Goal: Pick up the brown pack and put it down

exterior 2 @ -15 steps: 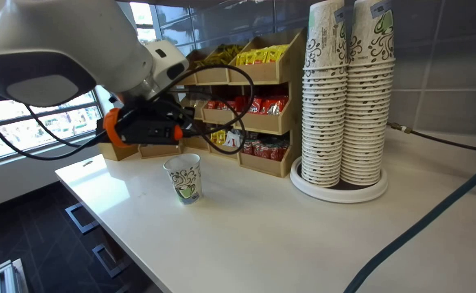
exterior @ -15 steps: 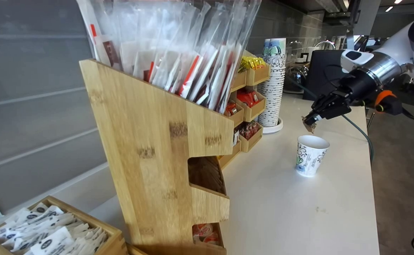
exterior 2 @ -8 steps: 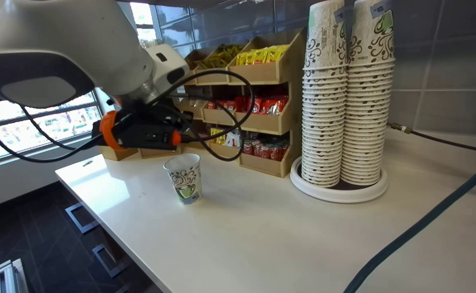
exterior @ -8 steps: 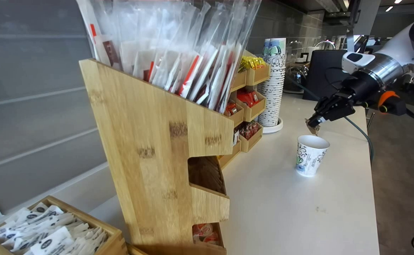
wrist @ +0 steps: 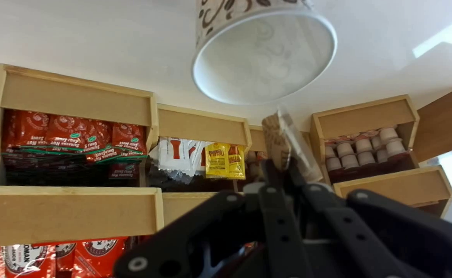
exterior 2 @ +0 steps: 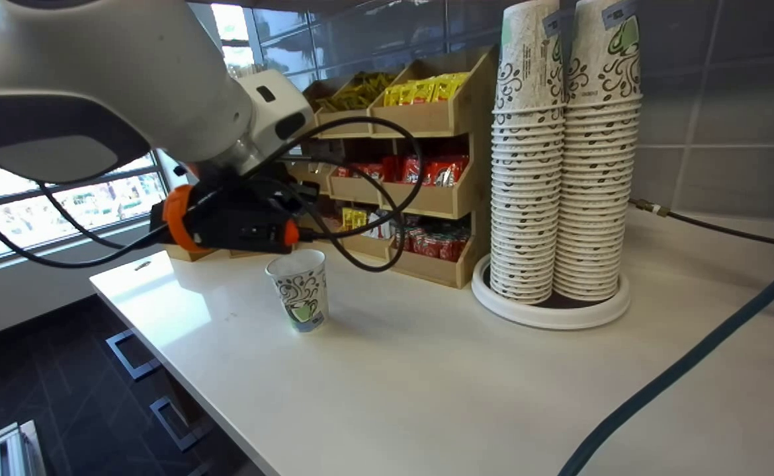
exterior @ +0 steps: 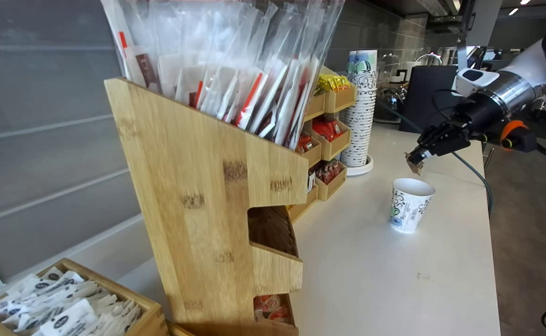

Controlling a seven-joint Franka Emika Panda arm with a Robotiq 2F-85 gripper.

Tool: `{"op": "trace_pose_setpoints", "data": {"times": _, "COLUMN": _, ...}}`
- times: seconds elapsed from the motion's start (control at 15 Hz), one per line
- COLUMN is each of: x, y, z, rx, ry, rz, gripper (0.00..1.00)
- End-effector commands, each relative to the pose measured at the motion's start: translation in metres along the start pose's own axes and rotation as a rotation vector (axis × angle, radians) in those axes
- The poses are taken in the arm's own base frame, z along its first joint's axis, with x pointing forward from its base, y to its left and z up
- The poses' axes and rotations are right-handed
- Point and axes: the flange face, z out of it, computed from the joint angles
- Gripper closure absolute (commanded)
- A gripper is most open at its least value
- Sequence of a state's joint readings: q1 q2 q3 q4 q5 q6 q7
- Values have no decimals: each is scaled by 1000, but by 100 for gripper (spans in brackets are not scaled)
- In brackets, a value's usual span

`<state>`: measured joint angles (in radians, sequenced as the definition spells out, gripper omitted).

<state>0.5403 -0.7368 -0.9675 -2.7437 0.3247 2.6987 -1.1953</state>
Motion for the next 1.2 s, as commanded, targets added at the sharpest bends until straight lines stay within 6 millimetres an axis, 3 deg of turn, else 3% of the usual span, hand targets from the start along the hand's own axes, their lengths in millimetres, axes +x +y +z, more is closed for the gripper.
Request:
{"op": "trace_pose_setpoints", "data": {"times": 0.0, "x": -2, "y": 5, "z": -11, "rx": 18, "ry": 84, "rz": 9, "gripper": 98}}
{"op": "trace_pose_setpoints", "data": {"times": 0.6, "x": 4, "y": 3, "z": -5, "rx": 41, "ry": 138, "rz": -14, "gripper": 98}}
{"op": "trace_pose_setpoints", "data": {"times": 1.13, "x": 5, "y": -5, "z": 4, "rx": 41, "ry": 37, "rz": -59, "gripper": 98}}
